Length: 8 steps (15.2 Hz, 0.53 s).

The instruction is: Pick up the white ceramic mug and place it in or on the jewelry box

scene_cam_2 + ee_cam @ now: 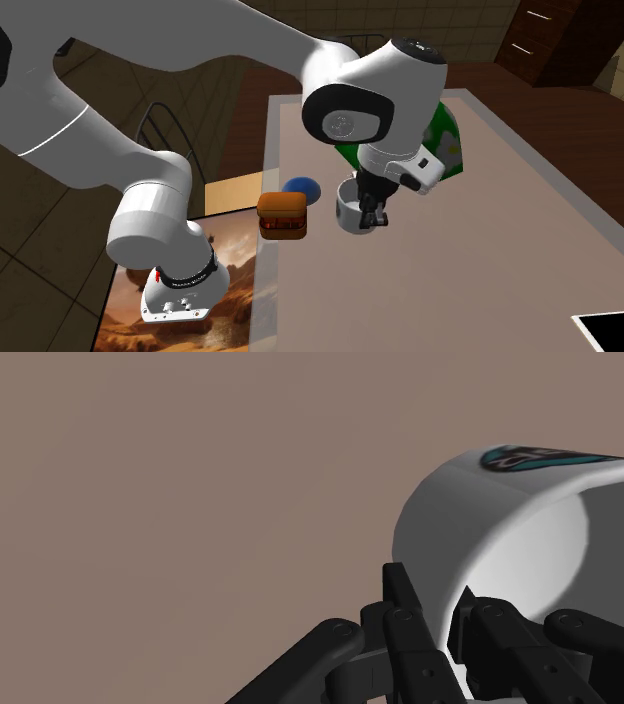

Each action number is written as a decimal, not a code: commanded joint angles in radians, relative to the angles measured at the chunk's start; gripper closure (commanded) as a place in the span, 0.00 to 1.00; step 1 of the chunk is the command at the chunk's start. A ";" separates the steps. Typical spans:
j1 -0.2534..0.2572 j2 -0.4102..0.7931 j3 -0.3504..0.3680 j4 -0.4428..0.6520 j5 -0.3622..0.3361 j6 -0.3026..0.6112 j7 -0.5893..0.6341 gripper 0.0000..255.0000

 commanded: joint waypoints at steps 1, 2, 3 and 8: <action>0.000 -0.012 0.002 0.019 -0.001 -0.031 0.003 1.00; 0.000 -0.016 0.003 0.029 -0.001 -0.045 0.003 1.00; 0.000 -0.019 0.004 0.040 -0.001 -0.059 0.004 1.00; 0.001 -0.035 0.008 0.095 -0.001 -0.130 0.008 1.00</action>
